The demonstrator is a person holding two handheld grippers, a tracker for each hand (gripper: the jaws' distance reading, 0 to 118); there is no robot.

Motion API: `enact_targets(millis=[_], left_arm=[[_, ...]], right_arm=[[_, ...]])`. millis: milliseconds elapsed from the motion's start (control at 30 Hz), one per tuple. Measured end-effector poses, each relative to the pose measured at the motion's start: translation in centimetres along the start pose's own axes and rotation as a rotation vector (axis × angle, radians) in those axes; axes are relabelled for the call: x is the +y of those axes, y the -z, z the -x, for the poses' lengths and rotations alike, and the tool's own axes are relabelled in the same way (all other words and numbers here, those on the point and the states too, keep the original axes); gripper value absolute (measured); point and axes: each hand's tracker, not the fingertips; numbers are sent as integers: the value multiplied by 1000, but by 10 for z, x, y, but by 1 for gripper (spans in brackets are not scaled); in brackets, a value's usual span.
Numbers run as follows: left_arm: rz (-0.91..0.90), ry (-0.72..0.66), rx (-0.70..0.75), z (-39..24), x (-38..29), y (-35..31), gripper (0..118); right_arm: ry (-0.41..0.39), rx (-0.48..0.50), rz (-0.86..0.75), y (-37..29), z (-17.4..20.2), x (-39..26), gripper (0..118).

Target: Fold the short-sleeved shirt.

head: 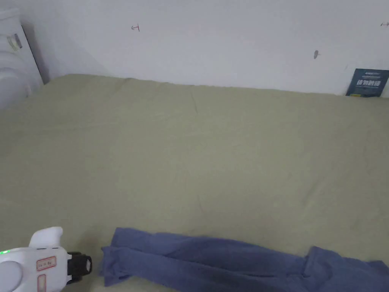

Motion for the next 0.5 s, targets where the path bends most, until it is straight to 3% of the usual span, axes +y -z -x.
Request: enact_targets(millis=[33, 67, 167, 300, 333, 367, 400, 433, 467, 500], left_arm=[[6, -12, -5, 3, 1, 2, 5], [16, -26, -25, 5, 1, 4, 5], [29, -63, -133, -2, 4, -4, 5], [52, -124, -281, 2, 11, 1, 5], [57, -119, -288, 2, 12, 4, 12], [66, -113, -281, 1, 15, 9, 41], [84, -103, -269, 2, 23, 12, 87], [133, -65, -280, 1, 24, 20, 118], [191, -23, -338, 8, 19, 20, 114], [185, -73, -349, 10, 21, 28, 116]], right_arm=[[-109, 71, 37, 6, 15, 3, 0], [-128, 70, 34, 6, 22, 3, 0], [-177, 110, 17, -4, 34, 3, 0], [-186, 142, 19, -3, 41, 4, 0], [-187, 142, 20, -3, 42, 3, 0], [-188, 146, 24, -3, 42, 3, 0], [-188, 148, 28, -2, 43, 3, 0], [-190, 156, 42, 2, 43, 4, 0], [-185, 159, 50, 3, 43, 3, 0], [-182, 157, 53, 4, 43, 2, 0]])
